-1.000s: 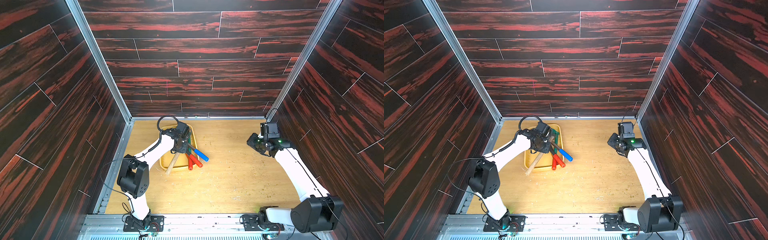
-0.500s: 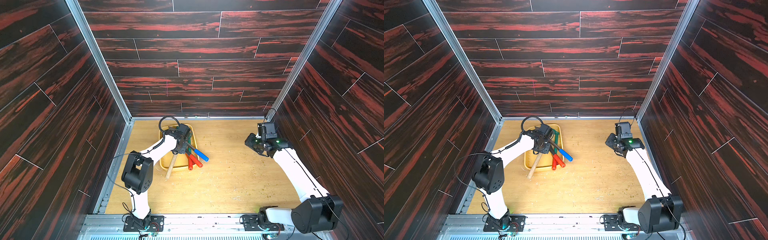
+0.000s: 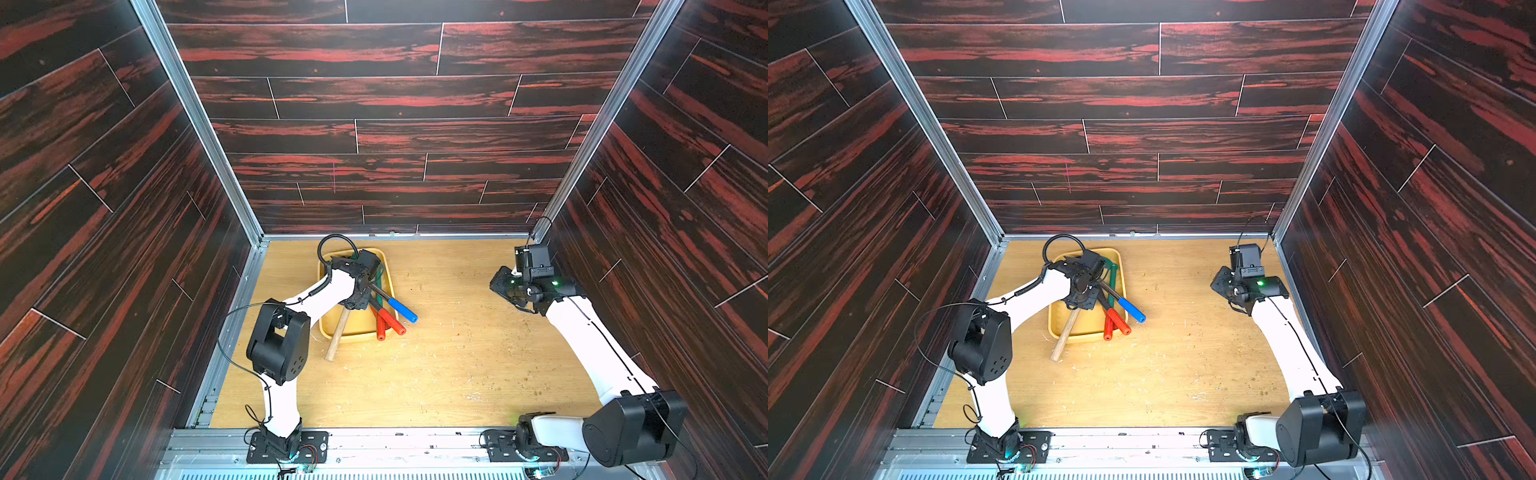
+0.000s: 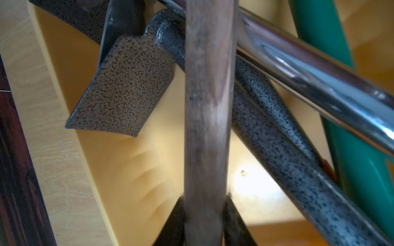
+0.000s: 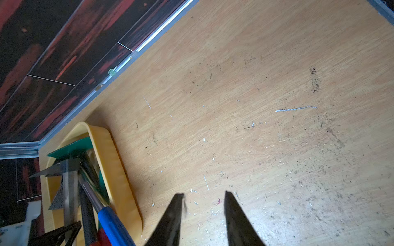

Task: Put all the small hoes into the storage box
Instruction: Place the hoe in the storage box.

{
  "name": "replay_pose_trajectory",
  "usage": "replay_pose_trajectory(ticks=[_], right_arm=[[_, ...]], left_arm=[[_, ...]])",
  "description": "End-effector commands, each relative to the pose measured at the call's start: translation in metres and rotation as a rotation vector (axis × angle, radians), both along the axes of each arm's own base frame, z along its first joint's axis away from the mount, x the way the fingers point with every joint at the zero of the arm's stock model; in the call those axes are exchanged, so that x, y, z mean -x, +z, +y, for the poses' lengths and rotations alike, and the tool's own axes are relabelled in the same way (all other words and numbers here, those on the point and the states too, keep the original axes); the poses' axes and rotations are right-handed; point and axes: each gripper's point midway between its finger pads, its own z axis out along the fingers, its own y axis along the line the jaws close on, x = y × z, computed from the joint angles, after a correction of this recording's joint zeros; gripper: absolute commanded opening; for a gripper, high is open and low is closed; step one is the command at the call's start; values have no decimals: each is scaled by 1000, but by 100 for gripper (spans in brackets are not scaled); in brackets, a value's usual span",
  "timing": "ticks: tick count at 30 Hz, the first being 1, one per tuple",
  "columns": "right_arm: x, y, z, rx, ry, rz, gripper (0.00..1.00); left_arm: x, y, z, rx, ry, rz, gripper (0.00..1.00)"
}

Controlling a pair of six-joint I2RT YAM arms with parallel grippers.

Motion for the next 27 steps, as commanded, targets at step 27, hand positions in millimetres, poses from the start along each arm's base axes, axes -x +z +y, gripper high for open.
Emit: replay_pose_trajectory(ticks=[27], right_arm=[[-3, 9, 0, 6, 0, -21, 37]], left_arm=[[-1, 111, -18, 151, -75, -146, 8]])
